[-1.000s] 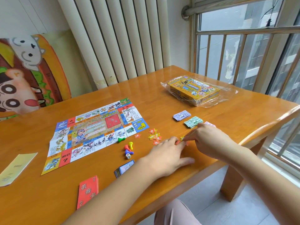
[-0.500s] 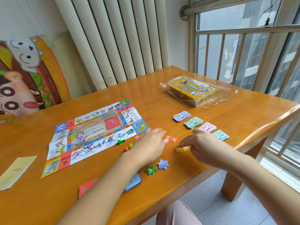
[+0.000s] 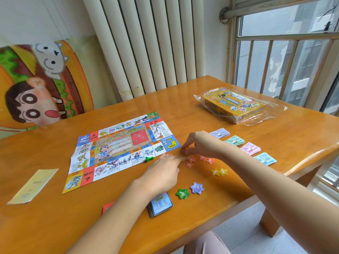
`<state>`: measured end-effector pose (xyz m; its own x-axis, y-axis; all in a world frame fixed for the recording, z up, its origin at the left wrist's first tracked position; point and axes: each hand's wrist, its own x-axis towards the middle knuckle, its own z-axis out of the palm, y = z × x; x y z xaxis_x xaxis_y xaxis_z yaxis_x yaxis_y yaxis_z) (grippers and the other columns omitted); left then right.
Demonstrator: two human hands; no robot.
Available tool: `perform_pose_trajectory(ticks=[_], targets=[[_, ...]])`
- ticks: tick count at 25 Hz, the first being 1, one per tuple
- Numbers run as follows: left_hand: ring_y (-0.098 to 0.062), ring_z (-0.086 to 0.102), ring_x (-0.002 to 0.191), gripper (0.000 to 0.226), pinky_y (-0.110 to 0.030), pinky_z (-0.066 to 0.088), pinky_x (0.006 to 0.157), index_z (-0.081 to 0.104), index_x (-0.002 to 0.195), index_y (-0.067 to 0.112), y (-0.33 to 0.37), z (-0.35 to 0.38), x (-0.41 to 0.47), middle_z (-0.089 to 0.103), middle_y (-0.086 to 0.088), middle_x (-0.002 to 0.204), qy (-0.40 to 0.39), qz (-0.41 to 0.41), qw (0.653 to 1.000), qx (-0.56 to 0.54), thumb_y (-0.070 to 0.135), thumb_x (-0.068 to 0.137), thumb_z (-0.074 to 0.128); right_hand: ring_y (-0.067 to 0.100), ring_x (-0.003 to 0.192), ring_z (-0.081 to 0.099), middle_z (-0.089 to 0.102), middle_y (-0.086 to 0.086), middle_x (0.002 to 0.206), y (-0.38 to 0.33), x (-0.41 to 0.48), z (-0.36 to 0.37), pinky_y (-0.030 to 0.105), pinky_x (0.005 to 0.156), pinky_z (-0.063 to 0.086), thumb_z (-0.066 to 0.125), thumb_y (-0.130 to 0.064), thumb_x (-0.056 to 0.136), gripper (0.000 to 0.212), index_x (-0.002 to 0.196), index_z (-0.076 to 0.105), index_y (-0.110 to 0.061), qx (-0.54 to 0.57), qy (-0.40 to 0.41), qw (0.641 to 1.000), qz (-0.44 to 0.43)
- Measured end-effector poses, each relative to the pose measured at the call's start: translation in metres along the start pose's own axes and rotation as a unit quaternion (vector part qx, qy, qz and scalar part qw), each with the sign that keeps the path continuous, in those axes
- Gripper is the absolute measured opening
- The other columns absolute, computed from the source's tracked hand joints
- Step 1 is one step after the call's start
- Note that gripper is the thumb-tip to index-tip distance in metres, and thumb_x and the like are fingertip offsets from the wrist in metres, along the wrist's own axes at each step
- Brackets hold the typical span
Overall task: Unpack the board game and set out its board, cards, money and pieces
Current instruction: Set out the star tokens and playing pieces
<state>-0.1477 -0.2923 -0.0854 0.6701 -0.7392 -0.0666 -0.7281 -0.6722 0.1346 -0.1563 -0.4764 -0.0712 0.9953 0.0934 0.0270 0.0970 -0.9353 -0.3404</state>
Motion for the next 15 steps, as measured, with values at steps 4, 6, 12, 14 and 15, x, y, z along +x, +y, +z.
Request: perform_pose_trajectory(ticks=[4, 6, 12, 14, 15], targets=[[-0.013, 0.035, 0.134, 0.039, -0.029, 0.026, 0.113, 0.045, 0.138, 0.020, -0.003, -0.006, -0.002, 0.043, 0.004, 0.144, -0.002, 0.011, 0.999, -0.043, 0.022, 0.101, 0.037, 0.015, 0.092, 0.055, 0.065, 0.003, 0.114, 0.012, 0.005, -0.003, 0.020, 0.071, 0.036, 0.068, -0.025, 0.087, 0.029, 0.115, 0.070, -0.025, -0.006, -0.005, 1.000, 0.016], [-0.013, 0.040, 0.130, 0.037, -0.028, 0.031, 0.109, 0.048, 0.136, 0.020, -0.003, -0.013, 0.003, 0.047, 0.003, 0.141, 0.017, 0.009, 0.997, -0.070, 0.018, 0.100, 0.037, 0.012, 0.087, 0.050, 0.064, 0.001, 0.116, 0.016, 0.006, -0.004, 0.019, 0.070, 0.033, 0.067, -0.023, 0.087, 0.030, 0.117, 0.069, -0.026, -0.005, -0.018, 1.000, 0.003], [-0.019, 0.036, 0.134, 0.054, -0.030, 0.031, 0.108, 0.027, 0.147, 0.029, 0.000, -0.011, 0.026, 0.039, -0.003, 0.147, -0.011, -0.001, 0.996, -0.088, 0.008, 0.098, 0.032, 0.005, 0.074, 0.052, 0.072, -0.006, 0.106, 0.022, 0.001, -0.005, 0.021, 0.068, 0.041, 0.071, -0.009, 0.083, 0.035, 0.111, 0.057, -0.024, 0.106, 0.021, 0.994, 0.003], [-0.021, 0.038, 0.133, 0.057, -0.035, 0.034, 0.109, 0.024, 0.148, 0.032, -0.001, -0.006, 0.029, 0.039, -0.004, 0.147, -0.022, -0.008, 0.996, -0.089, 0.007, 0.097, 0.032, 0.005, 0.073, 0.052, 0.072, -0.007, 0.104, 0.024, -0.002, -0.003, 0.022, 0.070, 0.044, 0.070, -0.007, 0.082, 0.033, 0.102, 0.051, -0.025, 0.116, 0.019, 0.993, -0.008], [-0.020, 0.038, 0.133, 0.058, -0.036, 0.035, 0.108, 0.024, 0.148, 0.032, -0.002, -0.004, 0.029, 0.039, -0.004, 0.147, -0.021, -0.010, 0.996, -0.091, 0.007, 0.096, 0.032, 0.008, 0.074, 0.053, 0.072, -0.007, 0.104, 0.025, -0.003, -0.002, 0.022, 0.070, 0.045, 0.070, -0.006, 0.082, 0.032, 0.100, 0.051, -0.024, 0.116, 0.014, 0.993, -0.014]])
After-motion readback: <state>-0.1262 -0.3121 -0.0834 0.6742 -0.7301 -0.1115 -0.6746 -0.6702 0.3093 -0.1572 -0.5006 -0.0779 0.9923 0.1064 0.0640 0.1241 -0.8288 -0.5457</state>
